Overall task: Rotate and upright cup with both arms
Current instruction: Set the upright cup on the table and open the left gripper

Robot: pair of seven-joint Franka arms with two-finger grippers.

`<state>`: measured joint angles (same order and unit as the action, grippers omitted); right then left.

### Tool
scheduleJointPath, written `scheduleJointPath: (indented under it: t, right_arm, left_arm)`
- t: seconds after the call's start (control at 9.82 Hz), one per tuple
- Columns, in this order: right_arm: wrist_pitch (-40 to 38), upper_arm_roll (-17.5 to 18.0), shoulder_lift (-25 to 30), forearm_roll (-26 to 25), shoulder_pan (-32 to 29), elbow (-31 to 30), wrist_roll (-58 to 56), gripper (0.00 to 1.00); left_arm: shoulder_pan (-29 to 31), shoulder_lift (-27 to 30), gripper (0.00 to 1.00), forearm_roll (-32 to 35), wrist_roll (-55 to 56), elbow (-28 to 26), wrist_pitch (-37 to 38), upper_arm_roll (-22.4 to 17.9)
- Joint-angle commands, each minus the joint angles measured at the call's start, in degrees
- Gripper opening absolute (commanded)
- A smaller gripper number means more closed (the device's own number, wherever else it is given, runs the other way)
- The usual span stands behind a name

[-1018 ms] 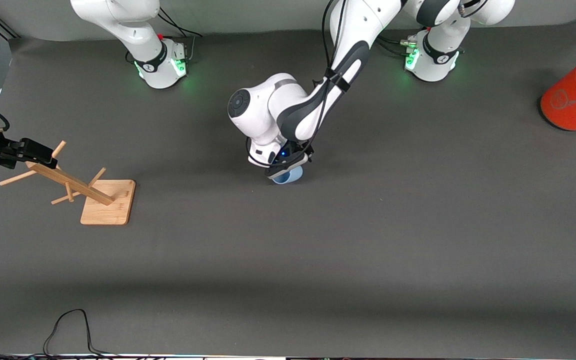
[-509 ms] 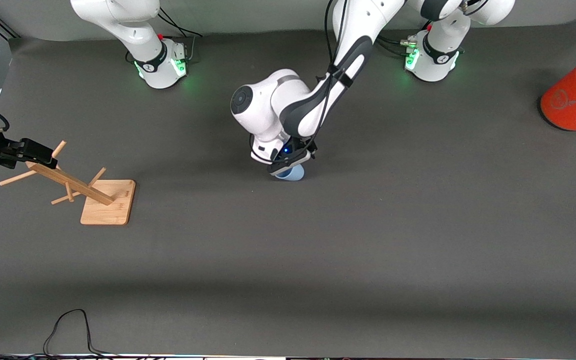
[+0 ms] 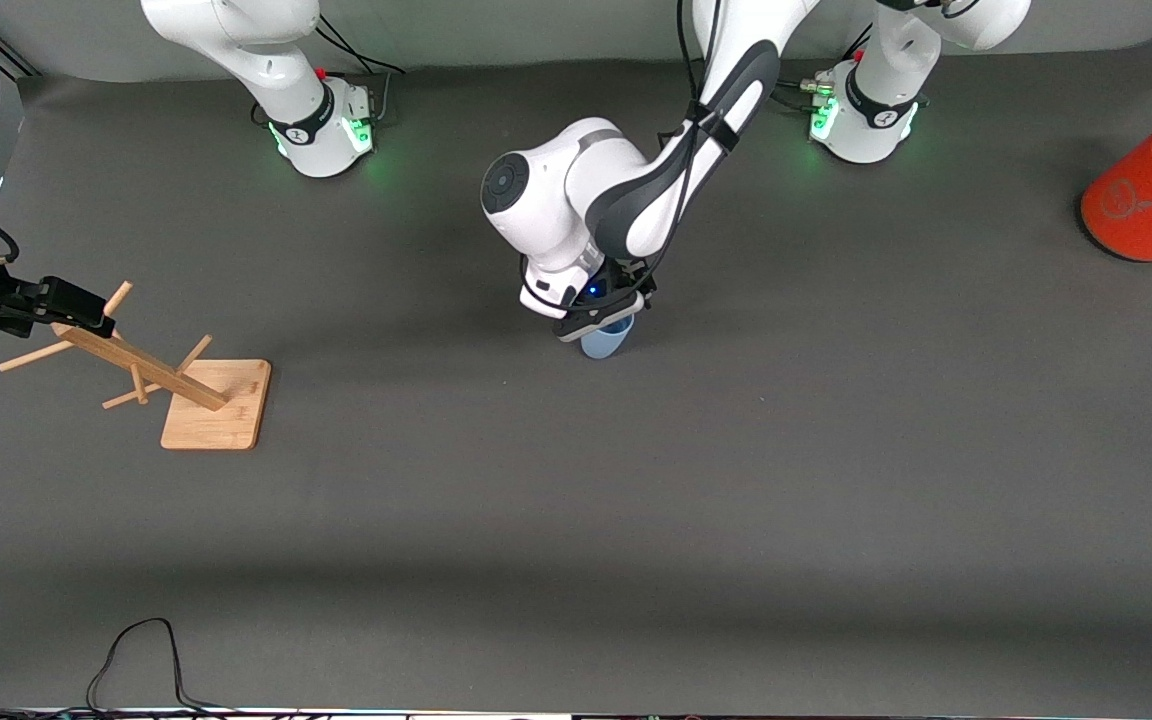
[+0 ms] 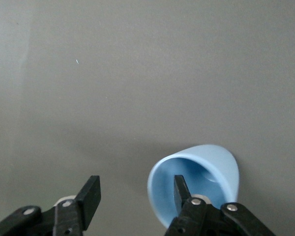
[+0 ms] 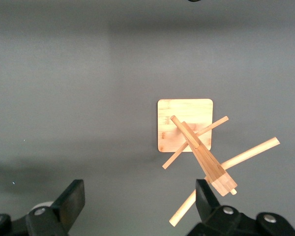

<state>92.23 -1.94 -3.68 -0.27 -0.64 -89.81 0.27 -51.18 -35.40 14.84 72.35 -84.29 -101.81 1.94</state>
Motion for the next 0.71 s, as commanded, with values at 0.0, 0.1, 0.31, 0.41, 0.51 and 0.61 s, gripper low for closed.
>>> scheduleJointPath:
  t: [0.0,0.1,0.31,0.41,0.51,0.61]
  right_arm:
    - [0.05,0.27,0.61,0.62,-0.24,0.07,0.96,1.0]
    - [-0.04,0.27,0.61,0.62,-0.24,0.07,0.96,1.0]
    - [-0.04,0.27,0.61,0.62,-0.24,0.07,0.87,1.0]
    - [-0.04,0.27,0.61,0.62,-0.24,0.07,0.78,1.0]
    - [-0.12,0.27,0.61,0.62,-0.24,0.07,0.78,1.0]
    - [-0.12,0.18,0.61,0.62,-0.24,0.07,0.69,1.0]
  left_arm:
    - [3.43,5.67,0.7,-2.97,-5.7,-2.46,2.13,-0.01]
    - [5.71,8.48,0.7,-4.54,-9.47,-2.64,3.8,-0.09]
    - [11.42,11.66,0.71,-5.79,-15.72,-2.55,6.53,-0.09]
    - [14.23,12.63,0.73,-5.79,-19.14,-2.55,7.32,-0.09]
    - [17.57,13.86,0.74,-5.79,-23.52,-2.55,8.11,-0.18]
    - [21.34,15.96,0.74,-5.79,-28.96,-2.72,9.25,-0.18]
